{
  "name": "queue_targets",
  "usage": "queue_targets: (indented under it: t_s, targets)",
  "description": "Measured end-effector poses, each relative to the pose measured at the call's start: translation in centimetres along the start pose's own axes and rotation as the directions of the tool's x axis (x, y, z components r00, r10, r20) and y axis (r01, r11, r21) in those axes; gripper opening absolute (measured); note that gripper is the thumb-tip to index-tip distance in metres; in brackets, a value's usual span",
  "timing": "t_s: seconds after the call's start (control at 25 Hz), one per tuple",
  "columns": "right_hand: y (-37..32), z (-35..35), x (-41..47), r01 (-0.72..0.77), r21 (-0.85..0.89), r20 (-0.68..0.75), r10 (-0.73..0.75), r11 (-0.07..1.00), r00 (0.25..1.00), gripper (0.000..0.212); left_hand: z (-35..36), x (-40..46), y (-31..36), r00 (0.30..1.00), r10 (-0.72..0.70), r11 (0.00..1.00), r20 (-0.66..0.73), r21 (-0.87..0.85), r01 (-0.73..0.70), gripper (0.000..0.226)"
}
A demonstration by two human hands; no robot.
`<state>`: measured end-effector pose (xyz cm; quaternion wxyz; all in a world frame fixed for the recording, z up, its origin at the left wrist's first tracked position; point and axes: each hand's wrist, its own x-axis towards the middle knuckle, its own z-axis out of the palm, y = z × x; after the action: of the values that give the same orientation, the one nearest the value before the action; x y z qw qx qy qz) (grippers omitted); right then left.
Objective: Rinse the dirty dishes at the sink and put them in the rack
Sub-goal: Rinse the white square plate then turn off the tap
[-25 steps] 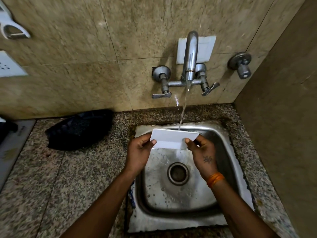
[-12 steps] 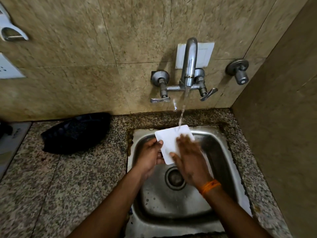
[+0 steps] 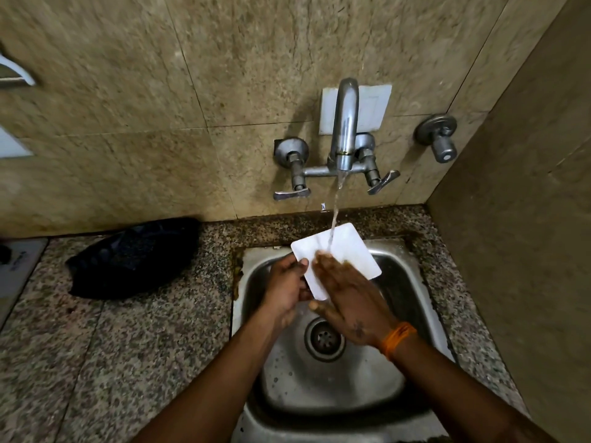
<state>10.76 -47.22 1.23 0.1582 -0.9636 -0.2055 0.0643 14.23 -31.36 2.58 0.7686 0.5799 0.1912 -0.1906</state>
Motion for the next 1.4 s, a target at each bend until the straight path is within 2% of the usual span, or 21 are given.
queue_targets:
  t_s: [0.12, 0.24, 0.32, 0.4, 0.44, 0.56, 0.6, 0.68, 0.72, 0.76, 0.8, 0.88, 0.92, 0.96, 1.0, 1.04, 1.08, 1.12, 1.2, 1.28, 1.4]
  targets:
    - [1.1, -0.7, 1.1, -0.215, 0.054, -0.074, 0.218, 0.975, 0.973, 0.107, 0.7, 0.0, 0.1, 1.000, -0.003, 1.000, 0.029, 0.016, 0.003, 0.028]
    - [-0.7, -0.2, 1.1, -0.050, 0.214, -0.024, 0.056, 0.975, 0.998, 0.101, 0.5, 0.0, 0.1, 0.998, 0.025, 0.999, 0.060, 0.045, -0.027, 0.027]
    - [0.8, -0.5, 1.4, -0.064, 0.134, -0.023, 0.068, 0.989, 0.997, 0.103, 0.1, -0.1, 0.2, 0.998, -0.002, 0.997, 0.064, 0.071, -0.003, 0.027]
    - [2.5, -1.3, 1.7, -0.234, 0.053, -0.066, 0.237, 0.971, 0.969, 0.109, -0.1, -0.1, 0.3, 0.998, -0.023, 0.995, 0.060, 0.093, 0.018, 0.026]
    - [2.3, -1.4, 1.7, -0.214, 0.038, -0.045, 0.216, 0.976, 0.975, 0.110, -0.1, -0.1, 0.4, 0.998, -0.023, 0.996, 0.052, 0.082, 0.018, 0.026]
    - [0.1, -0.6, 1.2, 0.038, 0.062, 0.039, -0.041, 0.997, 0.998, 0.100, -0.2, 0.4, 0.9, 1.000, -0.001, 0.996, 0.024, 0.086, -0.001, 0.026]
    - [0.3, -0.7, 1.0, 0.026, 0.070, -0.002, -0.026, 0.997, 1.000, 0.096, -0.1, 0.6, 0.9, 1.000, -0.006, 0.996, 0.016, 0.094, 0.004, 0.025]
    - [2.4, -1.1, 0.9, -0.143, 0.082, -0.190, 0.157, 0.986, 0.969, 0.086, -0.2, 1.1, 0.8, 1.000, -0.012, 0.992, -0.006, 0.126, 0.013, 0.021]
    - [3.3, -1.4, 0.6, -0.247, 0.155, -0.270, 0.281, 0.957, 0.921, 0.079, -0.2, 1.2, 0.9, 1.000, -0.019, 0.990, -0.020, 0.141, 0.022, 0.020]
    - [3.8, -1.6, 0.3, -0.302, 0.303, -0.312, 0.394, 0.904, 0.865, 0.072, -0.2, 1.4, 0.8, 0.999, -0.025, 0.988, -0.038, 0.152, 0.030, 0.020]
    - [4.1, -1.6, 0.1, -0.312, 0.520, -0.289, 0.507, 0.795, 0.812, 0.065, -0.2, 1.6, 0.7, 0.999, -0.022, 0.987, -0.038, 0.159, 0.028, 0.020]
    - [4.2, -1.4, -0.2, -0.250, 0.900, -0.051, 0.657, 0.356, 0.752, 0.042, 0.2, 1.8, 0.4, 0.998, 0.053, 0.966, -0.031, 0.256, -0.043, 0.019]
    - [4.2, -1.5, -0.4, -0.227, 0.960, 0.058, 0.677, 0.164, 0.734, 0.034, 0.4, 1.7, 0.3, 0.987, 0.157, 0.901, -0.026, 0.413, -0.132, 0.018]
    - [4.3, -1.4, -0.3, -0.226, 0.970, 0.097, 0.701, 0.093, 0.707, 0.029, 0.5, 1.9, 0.1, 0.958, 0.287, 0.736, 0.018, 0.636, -0.232, 0.025]
    - [4.3, -1.4, -0.2, -0.218, 0.974, 0.103, 0.730, 0.064, 0.676, 0.027, 0.5, 1.7, -0.2, 0.923, 0.368, 0.452, 0.115, 0.845, -0.285, 0.043]
    - [4.3, -1.3, 0.0, -0.203, 0.977, 0.086, 0.763, 0.061, 0.640, 0.027, 0.8, 1.3, -0.8, 0.893, 0.385, 0.167, 0.234, 0.934, -0.317, 0.064]
    - [4.3, -1.4, 0.5, -0.181, 0.982, 0.063, 0.788, 0.062, 0.613, 0.028, 1.3, 0.6, -1.6, 0.865, 0.344, -0.033, 0.366, 0.925, -0.378, 0.076]
    - [4.3, -1.5, 0.9, -0.154, 0.985, 0.032, 0.802, 0.075, 0.597, 0.030, 1.8, -0.2, -2.5, 0.827, 0.268, -0.162, 0.494, 0.869, -0.467, 0.084]
    - [4.2, -1.8, 1.6, -0.143, 0.981, -0.024, 0.820, 0.129, 0.572, 0.032, 1.8, -0.9, -4.3, 0.756, 0.127, -0.242, 0.642, 0.759, -0.604, 0.097]
    - [4.2, -1.6, 1.5, -0.136, 0.975, -0.067, 0.813, 0.177, 0.578, 0.031, 0.4, 0.2, -4.5, 0.707, 0.119, -0.307, 0.698, 0.703, -0.642, 0.096]
    - [3.5, -2.0, 1.5, -0.134, 0.968, -0.091, 0.792, 0.214, 0.604, 0.030, -0.9, 1.3, -2.7, 0.730, 0.198, -0.391, 0.655, 0.735, -0.554, 0.089]
